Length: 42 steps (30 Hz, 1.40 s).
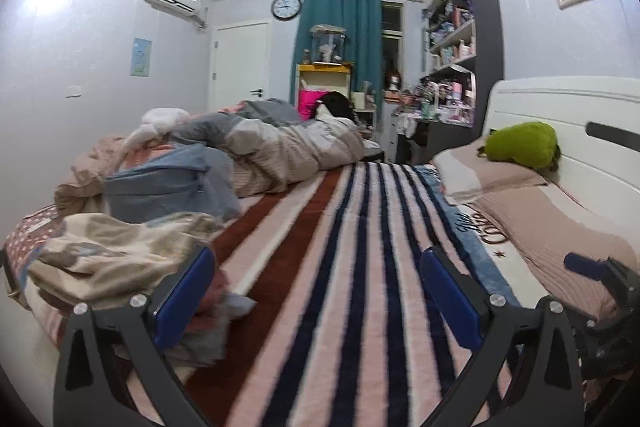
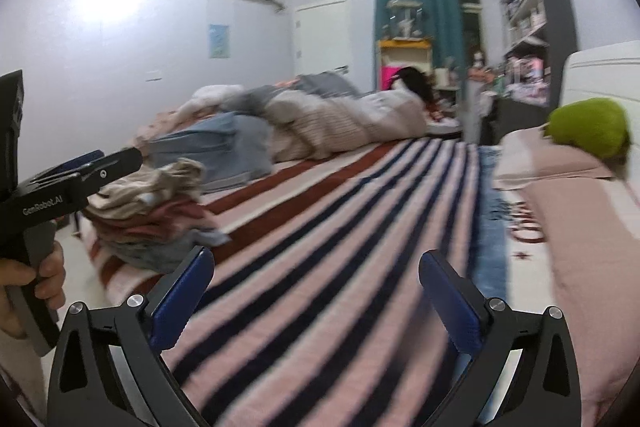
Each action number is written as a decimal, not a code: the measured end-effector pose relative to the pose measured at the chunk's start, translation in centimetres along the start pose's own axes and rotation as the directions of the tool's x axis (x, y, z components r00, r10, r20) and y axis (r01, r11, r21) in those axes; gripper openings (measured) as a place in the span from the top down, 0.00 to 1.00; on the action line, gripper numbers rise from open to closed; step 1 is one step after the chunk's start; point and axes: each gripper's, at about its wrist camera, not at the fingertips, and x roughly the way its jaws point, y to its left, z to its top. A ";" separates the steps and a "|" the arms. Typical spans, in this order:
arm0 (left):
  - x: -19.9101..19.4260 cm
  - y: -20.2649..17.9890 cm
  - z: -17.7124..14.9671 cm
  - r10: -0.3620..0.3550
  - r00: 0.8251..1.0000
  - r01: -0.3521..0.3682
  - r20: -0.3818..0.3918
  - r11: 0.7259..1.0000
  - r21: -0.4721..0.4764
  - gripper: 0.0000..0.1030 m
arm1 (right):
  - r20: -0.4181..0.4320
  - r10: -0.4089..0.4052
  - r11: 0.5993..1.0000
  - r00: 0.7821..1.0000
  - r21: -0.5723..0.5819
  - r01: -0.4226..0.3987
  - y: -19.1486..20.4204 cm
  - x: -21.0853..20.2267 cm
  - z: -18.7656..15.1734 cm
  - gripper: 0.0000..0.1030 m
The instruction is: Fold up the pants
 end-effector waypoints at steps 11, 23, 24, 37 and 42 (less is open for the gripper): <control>1.1 -6.5 -1.0 -0.041 0.999 0.042 -0.027 0.998 0.047 0.01 | 0.074 -0.075 0.997 0.994 0.007 0.075 -4.7 -4.2 -1.6 0.01; 1.4 -6.2 -1.3 -0.033 0.999 0.035 -0.027 0.998 0.044 0.01 | 0.094 -0.079 0.997 0.992 0.030 0.076 -5.4 -4.9 -1.7 0.01; 1.4 -6.1 -1.3 -0.034 0.999 0.035 -0.028 0.998 0.042 0.01 | 0.094 -0.078 0.997 0.993 0.031 0.075 -5.4 -4.9 -1.7 0.01; 1.5 -5.7 -1.5 -0.014 1.000 0.015 -0.018 0.999 0.045 0.01 | 0.093 -0.075 0.997 0.993 0.033 0.073 -5.1 -5.0 -1.6 0.01; 1.4 -5.7 -1.5 -0.012 1.000 0.012 -0.016 0.999 0.041 0.01 | 0.094 -0.073 0.997 0.993 0.031 0.071 -4.9 -4.9 -1.5 0.01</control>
